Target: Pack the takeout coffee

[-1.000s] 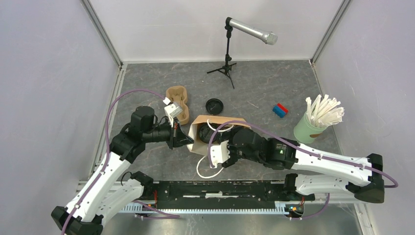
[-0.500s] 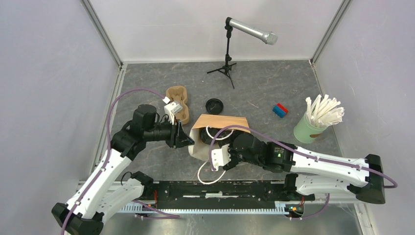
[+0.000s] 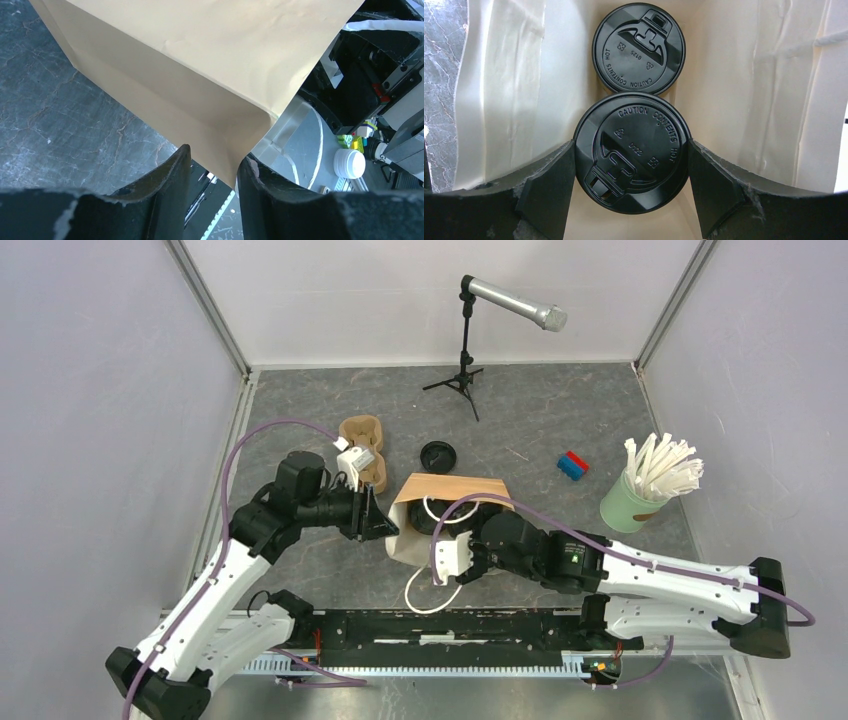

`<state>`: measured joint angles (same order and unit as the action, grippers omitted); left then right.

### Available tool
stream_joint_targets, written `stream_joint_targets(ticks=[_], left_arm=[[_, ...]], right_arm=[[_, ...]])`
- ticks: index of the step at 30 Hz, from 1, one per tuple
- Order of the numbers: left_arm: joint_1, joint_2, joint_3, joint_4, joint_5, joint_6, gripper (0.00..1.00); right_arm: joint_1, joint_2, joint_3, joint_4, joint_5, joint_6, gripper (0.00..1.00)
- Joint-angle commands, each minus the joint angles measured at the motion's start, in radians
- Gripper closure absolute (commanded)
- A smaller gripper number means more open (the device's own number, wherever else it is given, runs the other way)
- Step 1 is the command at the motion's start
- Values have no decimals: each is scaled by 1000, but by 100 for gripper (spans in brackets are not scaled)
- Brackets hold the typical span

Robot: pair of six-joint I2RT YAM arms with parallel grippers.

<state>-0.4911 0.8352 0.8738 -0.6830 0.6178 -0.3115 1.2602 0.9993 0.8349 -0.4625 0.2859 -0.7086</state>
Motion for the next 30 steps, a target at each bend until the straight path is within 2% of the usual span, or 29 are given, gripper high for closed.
stream_joint_targets(ticks=[1,4,7,12,30], left_arm=[[-29,4,28,5,-42,-48,56],[-45,5,35,7,-54,-40,60],[-48,0,32,7,-56,-32,79],[-49,0,33,7,-30,-22,97],[-48,24,21,48,54,-24,97]], right_arm=[[-5,-35,-21,52,40,23,38],[-5,-38,-37,52,41,23,38],[-8,-37,-46,55,48,12,38],[-26,-35,-49,56,44,-3,38],[-140,42,28,22,-96,-220,37]])
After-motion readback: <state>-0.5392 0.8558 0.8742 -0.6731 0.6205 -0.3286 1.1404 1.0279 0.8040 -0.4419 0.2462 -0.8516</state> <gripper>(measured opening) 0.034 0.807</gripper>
